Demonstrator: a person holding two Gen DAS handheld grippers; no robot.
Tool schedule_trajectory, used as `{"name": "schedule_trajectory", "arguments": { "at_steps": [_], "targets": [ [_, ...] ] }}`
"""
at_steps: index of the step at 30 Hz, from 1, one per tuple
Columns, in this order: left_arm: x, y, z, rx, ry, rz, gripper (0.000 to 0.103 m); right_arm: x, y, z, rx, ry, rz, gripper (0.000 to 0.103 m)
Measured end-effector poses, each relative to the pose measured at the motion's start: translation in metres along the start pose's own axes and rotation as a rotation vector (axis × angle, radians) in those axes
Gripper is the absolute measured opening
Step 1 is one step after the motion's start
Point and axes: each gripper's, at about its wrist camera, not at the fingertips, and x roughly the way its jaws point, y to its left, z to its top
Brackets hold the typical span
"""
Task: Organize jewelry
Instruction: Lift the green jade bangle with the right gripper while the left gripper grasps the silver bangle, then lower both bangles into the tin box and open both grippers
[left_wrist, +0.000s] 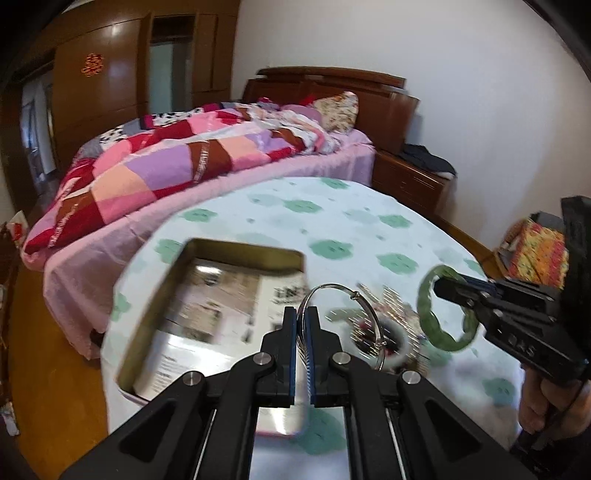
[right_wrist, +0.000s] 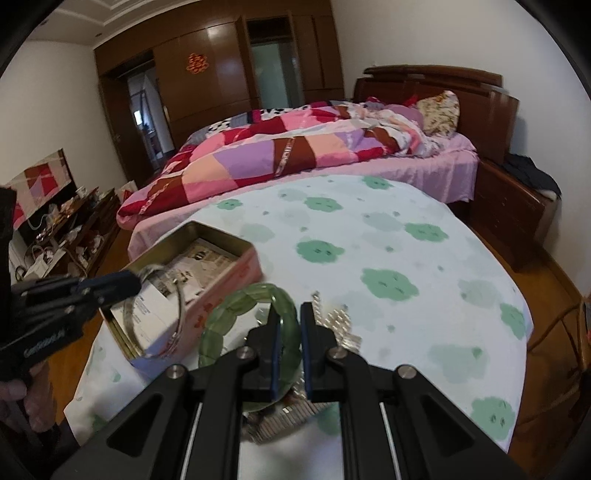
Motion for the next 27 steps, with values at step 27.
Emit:
{"name": "schedule_trajectory", "arguments": {
  "at_steps": [27],
  "targets": [
    [0.064, 0.086, 0.017, -0.099, 0.061, 0.183, 0.003, 0.109, 0.083, 0.034, -0.125, 0.157, 0.062, 0.011]
  ]
}}
